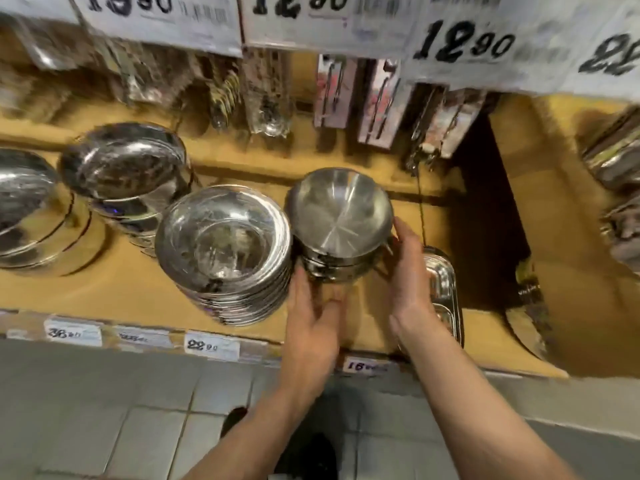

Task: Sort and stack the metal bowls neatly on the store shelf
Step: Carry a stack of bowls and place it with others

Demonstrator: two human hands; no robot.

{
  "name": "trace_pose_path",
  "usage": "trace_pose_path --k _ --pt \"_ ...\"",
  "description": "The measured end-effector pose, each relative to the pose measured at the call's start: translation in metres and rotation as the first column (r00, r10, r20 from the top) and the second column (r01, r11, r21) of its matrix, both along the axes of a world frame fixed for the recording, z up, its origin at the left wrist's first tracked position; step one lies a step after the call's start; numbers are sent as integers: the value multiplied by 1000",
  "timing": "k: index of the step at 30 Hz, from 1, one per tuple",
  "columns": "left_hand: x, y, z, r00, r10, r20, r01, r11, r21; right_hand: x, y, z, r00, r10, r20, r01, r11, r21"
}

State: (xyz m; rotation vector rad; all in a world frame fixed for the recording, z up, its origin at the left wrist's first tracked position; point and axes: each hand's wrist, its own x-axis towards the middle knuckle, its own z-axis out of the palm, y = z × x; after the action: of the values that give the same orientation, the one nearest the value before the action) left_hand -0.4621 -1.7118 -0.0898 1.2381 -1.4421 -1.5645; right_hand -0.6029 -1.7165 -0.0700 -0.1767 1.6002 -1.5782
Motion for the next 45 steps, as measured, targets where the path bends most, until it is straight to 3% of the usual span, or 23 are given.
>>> trace_pose_path --k 5,8,12,19,25,30,36,45 --pt "-13 8 -5 999 48 -7 -48 998 -39 4 -4 0 989 107 -99 -113 992 -49" --pt "-19 15 1 1000 10 0 -10 998 -68 0 -4 0 988 76 -133 -84 995 -53" --pt "-19 20 -5 999 -38 19 39 996 -81 -5 -3 2 996 -10 -93 5 999 -49" --pt "-23 -12 -10 997 54 46 -52 998 -41 -5 -1 -5 995 -56 81 66 990 -122" --pt "-47 -48 -16 975 106 -197 -99 994 44 -8 -10 -5 986 -71 148 89 989 -115" --pt "-62 -66 -5 867 231 -443 -138 963 231 -9 -20 -10 988 -98 119 111 987 -115" --pt "-67 -80 -9 910 266 -317 -191 949 249 -11 -26 -8 990 -111 93 120 987 -105" --pt "-68 -74 -1 907 248 -341 -177 958 225 -1 -15 10 989 -133 58 141 978 -156"
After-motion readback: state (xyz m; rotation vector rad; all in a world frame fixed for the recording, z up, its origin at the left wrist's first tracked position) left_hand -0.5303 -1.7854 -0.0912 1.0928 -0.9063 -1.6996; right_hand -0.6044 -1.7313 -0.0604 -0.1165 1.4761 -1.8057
